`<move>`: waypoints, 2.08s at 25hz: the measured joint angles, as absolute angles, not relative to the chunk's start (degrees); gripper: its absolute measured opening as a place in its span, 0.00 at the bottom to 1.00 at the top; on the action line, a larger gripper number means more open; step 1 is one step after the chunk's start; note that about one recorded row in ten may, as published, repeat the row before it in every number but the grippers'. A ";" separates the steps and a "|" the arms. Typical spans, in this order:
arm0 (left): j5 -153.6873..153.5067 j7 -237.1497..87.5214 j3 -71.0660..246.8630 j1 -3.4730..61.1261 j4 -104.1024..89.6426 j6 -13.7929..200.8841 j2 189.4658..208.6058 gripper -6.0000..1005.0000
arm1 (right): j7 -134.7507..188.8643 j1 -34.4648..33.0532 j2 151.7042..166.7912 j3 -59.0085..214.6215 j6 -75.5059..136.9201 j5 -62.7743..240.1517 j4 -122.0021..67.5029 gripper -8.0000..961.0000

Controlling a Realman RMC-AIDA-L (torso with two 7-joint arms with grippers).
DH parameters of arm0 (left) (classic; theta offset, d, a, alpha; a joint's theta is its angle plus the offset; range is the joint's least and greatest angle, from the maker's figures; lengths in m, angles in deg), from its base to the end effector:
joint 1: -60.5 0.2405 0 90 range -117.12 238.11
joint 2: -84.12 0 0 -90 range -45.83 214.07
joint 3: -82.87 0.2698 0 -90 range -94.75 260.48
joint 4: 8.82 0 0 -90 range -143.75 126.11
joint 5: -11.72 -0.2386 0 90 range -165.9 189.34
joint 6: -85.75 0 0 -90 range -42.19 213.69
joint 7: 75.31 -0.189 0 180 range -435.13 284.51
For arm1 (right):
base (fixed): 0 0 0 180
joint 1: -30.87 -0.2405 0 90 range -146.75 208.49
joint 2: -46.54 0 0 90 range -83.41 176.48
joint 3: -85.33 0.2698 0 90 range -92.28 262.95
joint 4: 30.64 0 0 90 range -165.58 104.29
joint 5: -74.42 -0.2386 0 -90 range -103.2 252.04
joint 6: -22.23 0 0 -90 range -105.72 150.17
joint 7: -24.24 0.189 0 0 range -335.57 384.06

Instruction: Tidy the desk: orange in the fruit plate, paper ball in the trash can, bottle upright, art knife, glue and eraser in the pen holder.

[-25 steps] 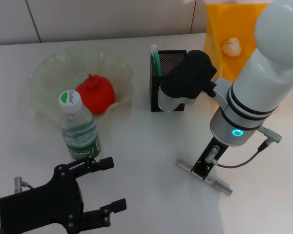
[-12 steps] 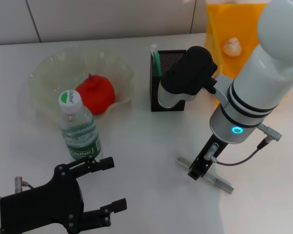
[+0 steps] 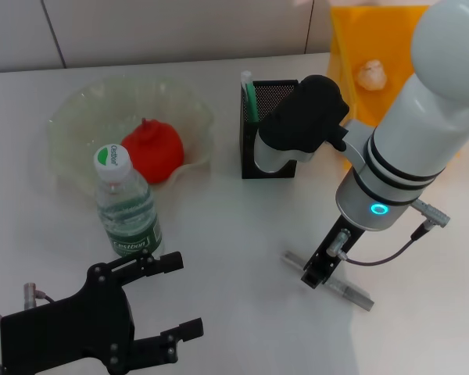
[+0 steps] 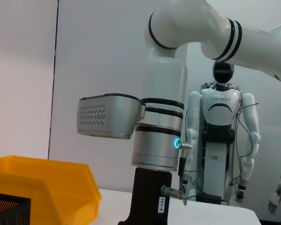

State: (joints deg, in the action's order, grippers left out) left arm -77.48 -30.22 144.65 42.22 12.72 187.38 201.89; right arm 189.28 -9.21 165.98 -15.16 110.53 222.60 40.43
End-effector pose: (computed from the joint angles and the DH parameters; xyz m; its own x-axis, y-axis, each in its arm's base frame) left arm -0.2779 0.2545 -0.0842 0.7034 0.0658 0.7077 0.1909 -0.9766 -0.0989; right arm 0.1831 0.3603 -0.1193 0.6213 -0.6693 0.4074 -0.5243 -0.7415 -0.4186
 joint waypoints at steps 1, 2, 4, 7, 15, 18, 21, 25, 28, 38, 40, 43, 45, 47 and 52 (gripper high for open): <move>-77.47 -30.22 144.65 42.22 12.72 187.39 201.89 0.80 | 189.29 -9.21 165.97 -15.17 110.27 222.60 39.97 0.35; -77.47 -30.22 144.65 42.22 12.71 187.40 201.89 0.80 | 189.29 -9.21 165.98 -15.18 110.13 222.61 39.63 0.35; -77.43 -30.22 144.65 42.21 12.72 187.43 201.89 0.80 | 189.29 -9.24 165.98 -15.23 109.87 222.60 39.22 0.35; -77.39 -30.22 144.65 42.21 12.72 187.44 201.85 0.80 | 189.29 -9.31 166.05 -15.40 109.63 222.61 39.13 0.35; -77.36 -30.22 144.65 42.21 12.72 187.52 201.81 0.80 | 189.21 -9.42 166.07 -15.51 109.83 222.60 38.98 0.32; -77.39 -30.22 144.65 42.22 12.72 187.52 201.80 0.80 | 189.10 -9.70 166.04 -15.55 109.79 222.60 38.02 0.29; -77.42 -30.22 144.65 42.22 12.72 187.50 201.80 0.80 | 189.06 -9.74 166.03 -15.56 109.81 222.59 37.94 0.26; -77.45 -30.22 144.65 42.23 12.71 187.50 201.80 0.80 | 188.94 -9.43 166.00 -15.64 110.19 222.59 39.06 0.19; -77.43 -30.22 144.65 42.30 12.71 187.53 201.80 0.80 | 188.89 -8.72 166.05 -15.33 110.80 222.59 41.55 0.15; -77.28 -30.37 144.65 42.56 12.70 187.53 201.86 0.80 | 184.84 0.67 165.92 -2.13 110.94 220.57 63.53 0.14; -77.27 -30.40 144.65 42.58 12.71 187.54 201.88 0.80 | 183.83 2.41 165.93 0.28 109.46 219.30 66.49 0.14; -77.20 -30.60 144.65 42.44 12.71 187.58 201.96 0.80 | 174.74 8.87 166.00 7.74 99.80 207.27 71.90 0.14; -77.19 -30.61 144.65 42.36 12.72 187.59 201.97 0.80 | 171.31 10.55 166.01 8.76 97.05 202.52 71.79 0.14; -77.16 -30.61 144.65 42.29 12.72 187.60 201.98 0.80 | 162.37 13.27 165.97 9.87 91.35 192.57 69.57 0.14; -77.04 -30.72 144.65 42.18 12.72 187.62 202.07 0.80 | 136.07 16.02 166.11 9.74 80.86 171.72 54.94 0.14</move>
